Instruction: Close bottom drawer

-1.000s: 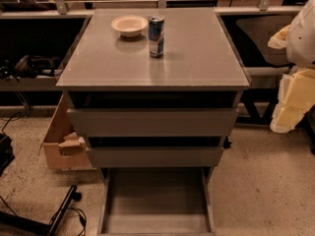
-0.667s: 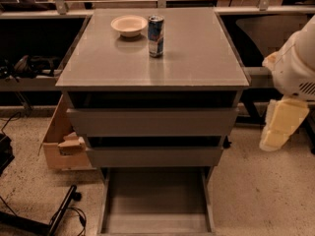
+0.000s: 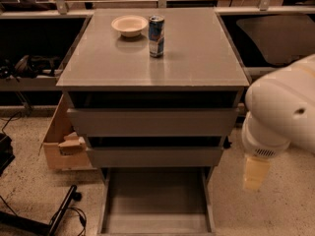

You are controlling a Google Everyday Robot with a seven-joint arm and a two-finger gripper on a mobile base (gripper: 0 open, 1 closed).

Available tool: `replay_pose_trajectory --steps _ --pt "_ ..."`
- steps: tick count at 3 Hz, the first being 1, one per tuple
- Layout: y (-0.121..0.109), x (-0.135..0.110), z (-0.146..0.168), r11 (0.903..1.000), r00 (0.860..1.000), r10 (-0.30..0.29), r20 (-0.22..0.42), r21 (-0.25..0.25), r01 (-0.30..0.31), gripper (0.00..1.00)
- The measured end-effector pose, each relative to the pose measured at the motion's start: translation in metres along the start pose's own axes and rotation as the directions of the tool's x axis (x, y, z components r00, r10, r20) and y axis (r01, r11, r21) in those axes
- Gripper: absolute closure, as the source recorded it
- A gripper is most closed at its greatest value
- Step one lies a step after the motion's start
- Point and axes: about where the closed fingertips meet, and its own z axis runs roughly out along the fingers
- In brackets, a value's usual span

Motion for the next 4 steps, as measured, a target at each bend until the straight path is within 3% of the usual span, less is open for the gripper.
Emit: replay_pose_trajectory --steps 1,2,3,4 --pt "0.044 0.010 0.089 0.9965 0.995 -0.029 -0.101 -0.081 0.021 0.00" --pt "0.078 0.013 0.149 0.9860 0.991 -0.022 -0.130 -0.167 0.000 0.00" --pt "0.078 0.013 0.149 0.9860 0.991 -0.022 -0.130 -0.167 0.000 0.00" --pt "0.104 0.009 0.183 0.9752 0.995 -0.014 -0.100 -0.221 -0.008 0.00"
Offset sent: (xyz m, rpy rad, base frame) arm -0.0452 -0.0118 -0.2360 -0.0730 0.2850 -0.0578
